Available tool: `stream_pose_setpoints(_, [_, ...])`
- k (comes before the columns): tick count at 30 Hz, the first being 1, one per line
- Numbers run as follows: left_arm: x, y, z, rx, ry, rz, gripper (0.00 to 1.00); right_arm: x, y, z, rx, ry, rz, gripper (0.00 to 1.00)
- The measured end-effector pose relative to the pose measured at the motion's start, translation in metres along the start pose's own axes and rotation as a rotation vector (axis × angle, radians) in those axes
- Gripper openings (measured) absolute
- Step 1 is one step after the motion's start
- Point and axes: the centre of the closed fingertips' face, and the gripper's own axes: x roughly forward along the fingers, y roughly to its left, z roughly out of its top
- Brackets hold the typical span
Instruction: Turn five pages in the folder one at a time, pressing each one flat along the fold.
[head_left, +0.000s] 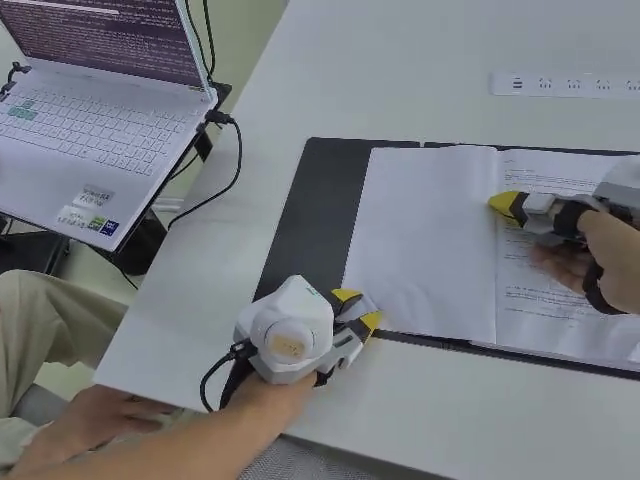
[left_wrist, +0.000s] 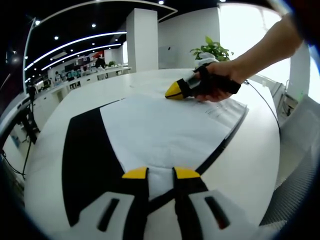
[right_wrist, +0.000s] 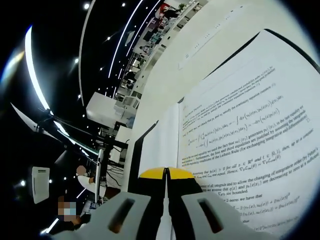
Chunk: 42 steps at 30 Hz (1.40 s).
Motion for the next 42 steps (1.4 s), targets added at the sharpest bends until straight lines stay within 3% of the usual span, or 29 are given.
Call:
stream_pose_setpoints(14, [0.000,0.002,-0.001,0.003,0.006,0.001,0.17,-0.016,0.004,-0.022,0.020,0.024,0.029,0.00])
stream_pose_setpoints(42, [-0.001,0.003,-0.002,-0.001,0.007,0.005,0.17,-0.044,0.012,-0.086,0.034,0.147,0.078,0.00])
